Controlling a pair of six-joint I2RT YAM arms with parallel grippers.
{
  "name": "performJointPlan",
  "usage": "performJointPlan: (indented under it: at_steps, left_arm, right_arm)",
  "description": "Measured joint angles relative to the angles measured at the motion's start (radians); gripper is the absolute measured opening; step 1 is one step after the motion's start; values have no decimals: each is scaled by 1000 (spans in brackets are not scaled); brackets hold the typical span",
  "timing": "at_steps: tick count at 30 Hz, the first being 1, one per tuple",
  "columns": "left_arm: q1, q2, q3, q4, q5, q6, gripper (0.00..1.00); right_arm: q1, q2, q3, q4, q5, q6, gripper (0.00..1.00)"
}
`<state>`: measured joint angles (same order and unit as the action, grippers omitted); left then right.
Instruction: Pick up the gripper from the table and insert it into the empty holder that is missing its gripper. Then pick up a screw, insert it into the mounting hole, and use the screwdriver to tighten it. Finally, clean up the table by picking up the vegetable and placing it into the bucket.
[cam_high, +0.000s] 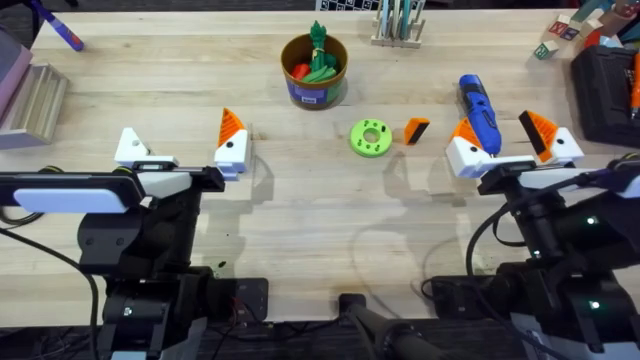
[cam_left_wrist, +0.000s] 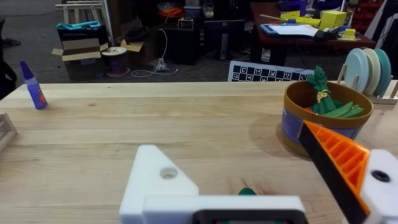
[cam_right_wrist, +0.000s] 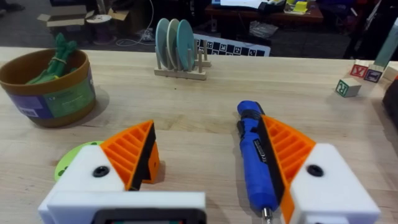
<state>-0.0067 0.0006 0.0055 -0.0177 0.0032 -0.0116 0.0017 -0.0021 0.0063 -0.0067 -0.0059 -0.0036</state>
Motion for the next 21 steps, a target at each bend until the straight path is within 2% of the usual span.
performJointPlan:
  at_steps: [13, 18, 21]
  left_arm:
    - [0, 0, 0, 3, 0, 0, 985]
    - [0, 0, 1, 51, 0, -5, 985]
    - [0, 0, 13, 51, 0, -8, 985]
  right_arm:
    - [0, 0, 0, 9, 2, -1, 993]
    - [0, 0, 0, 164, 5, -4, 992]
    - [0, 0, 14, 194, 5, -3, 991]
